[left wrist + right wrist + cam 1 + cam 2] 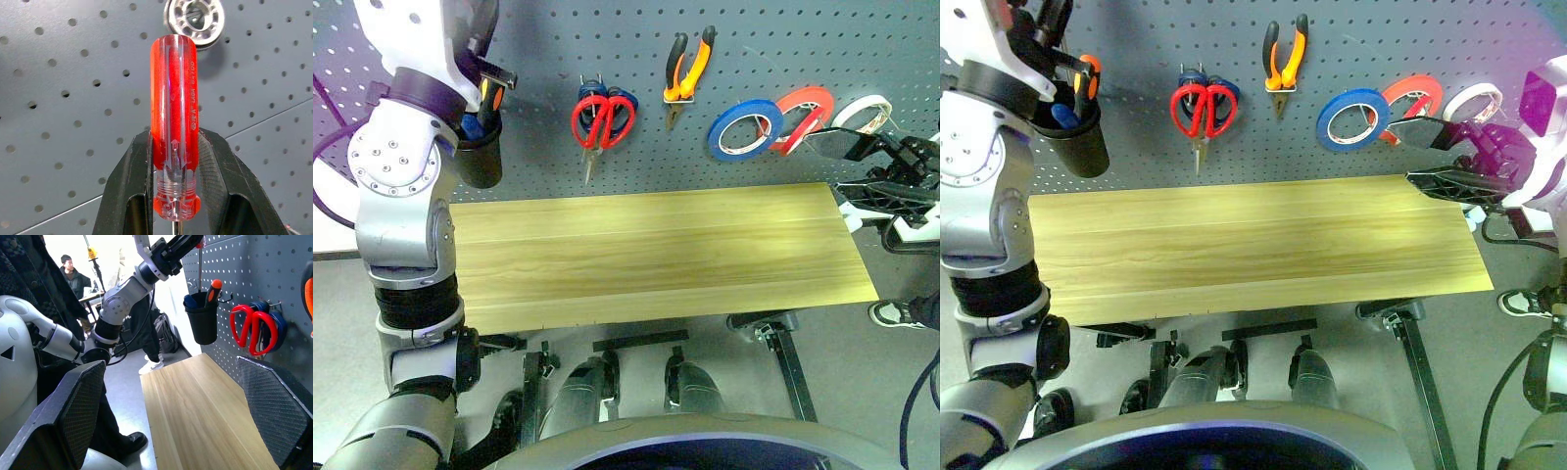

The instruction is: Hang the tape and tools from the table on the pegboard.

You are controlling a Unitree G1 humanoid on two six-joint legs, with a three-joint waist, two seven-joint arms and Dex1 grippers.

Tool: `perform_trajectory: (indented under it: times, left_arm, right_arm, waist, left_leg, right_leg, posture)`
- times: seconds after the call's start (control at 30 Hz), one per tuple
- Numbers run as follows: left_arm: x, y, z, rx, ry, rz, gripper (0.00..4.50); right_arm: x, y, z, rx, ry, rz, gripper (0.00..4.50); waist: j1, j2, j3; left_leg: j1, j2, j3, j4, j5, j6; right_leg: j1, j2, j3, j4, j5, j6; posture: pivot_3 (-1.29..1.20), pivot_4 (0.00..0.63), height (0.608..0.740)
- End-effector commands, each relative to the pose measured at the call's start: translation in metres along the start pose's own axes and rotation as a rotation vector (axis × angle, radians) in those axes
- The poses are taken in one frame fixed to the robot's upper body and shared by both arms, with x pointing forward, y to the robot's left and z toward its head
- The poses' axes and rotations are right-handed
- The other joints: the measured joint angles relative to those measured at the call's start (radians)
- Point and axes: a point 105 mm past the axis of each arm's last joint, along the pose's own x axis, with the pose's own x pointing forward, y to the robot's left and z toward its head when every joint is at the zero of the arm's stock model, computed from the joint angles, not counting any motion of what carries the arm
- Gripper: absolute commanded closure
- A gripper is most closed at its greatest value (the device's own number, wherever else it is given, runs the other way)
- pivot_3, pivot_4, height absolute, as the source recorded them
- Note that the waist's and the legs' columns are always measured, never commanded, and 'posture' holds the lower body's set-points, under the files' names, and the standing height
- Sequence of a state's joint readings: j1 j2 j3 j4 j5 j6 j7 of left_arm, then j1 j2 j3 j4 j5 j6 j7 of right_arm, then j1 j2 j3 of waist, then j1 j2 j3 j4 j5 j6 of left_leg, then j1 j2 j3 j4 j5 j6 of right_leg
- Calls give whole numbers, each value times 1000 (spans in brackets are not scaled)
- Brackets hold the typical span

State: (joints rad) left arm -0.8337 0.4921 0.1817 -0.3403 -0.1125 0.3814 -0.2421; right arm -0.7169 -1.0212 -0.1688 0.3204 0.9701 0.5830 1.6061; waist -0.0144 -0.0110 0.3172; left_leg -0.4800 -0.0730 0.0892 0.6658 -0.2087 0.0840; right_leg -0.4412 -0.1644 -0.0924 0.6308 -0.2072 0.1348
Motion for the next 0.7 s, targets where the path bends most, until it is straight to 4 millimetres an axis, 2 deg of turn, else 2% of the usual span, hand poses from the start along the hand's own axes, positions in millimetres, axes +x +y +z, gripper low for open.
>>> perform_trajectory:
  times: [0.03,0.23,0.7]
  left_arm:
    - [4,11,25,50,-102,19,3601]
    - [2,16,23,80,-95,23,3601]
    - [-26,21,-24,158,12,26,3601]
  right_arm:
    - [2,6,13,-52,-11,31,0]
    - [2,5,12,-45,-4,26,0]
    - [1,5,12,-21,12,17,0]
  waist:
    - [0,0,0]
    - [0,0,0]
    - [0,1,-1]
  left_leg:
    - [0,0,0,0,0,0]
    - [0,0,0,0,0,0]
    - [1,0,0,1,1,-1]
  right_leg:
    - [0,0,0,0,0,0]
    - [0,0,0,0,0,0]
    - [0,-1,0,0,1,0]
  posture:
    - [-86,189,723]
    - [-86,195,723]
    - [-89,205,723]
